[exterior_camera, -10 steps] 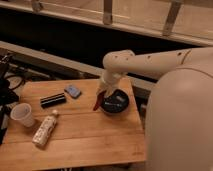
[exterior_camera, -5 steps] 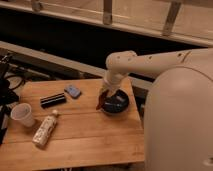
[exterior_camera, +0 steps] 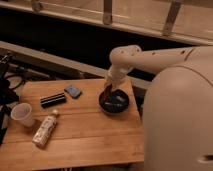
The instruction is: Place the pepper in the ceramic bowl
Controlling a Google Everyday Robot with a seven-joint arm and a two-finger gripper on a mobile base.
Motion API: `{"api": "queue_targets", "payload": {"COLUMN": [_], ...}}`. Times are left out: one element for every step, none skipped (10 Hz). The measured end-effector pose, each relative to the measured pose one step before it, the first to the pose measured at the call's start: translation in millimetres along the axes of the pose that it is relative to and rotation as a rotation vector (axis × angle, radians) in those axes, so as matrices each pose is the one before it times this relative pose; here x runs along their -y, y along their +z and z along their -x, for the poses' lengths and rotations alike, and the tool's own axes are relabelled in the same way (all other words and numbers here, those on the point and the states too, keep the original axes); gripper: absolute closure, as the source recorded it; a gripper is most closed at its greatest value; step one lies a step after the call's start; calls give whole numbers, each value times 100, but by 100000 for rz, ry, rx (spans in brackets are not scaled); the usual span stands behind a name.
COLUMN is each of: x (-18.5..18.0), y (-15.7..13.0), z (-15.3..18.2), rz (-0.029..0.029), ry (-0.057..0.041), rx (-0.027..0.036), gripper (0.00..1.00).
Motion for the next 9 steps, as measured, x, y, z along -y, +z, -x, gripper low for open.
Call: {"api": "queue_targets", "payload": {"x": [647, 155, 159, 445, 410, 118, -42, -78, -287], "y": [116, 376, 709, 305, 123, 389, 385, 519, 200], "z": [830, 129, -434, -617, -594, -688, 88, 355, -37], "rz": [-179, 67, 276, 170, -172, 218, 355, 32, 54], "ry": [446, -319, -360, 686, 674, 255, -388, -62, -418], "rx": [-381, -500, -654, -64, -111, -699, -396, -94, -118], "gripper": [100, 100, 100, 100, 100, 100, 100, 98, 95]}}
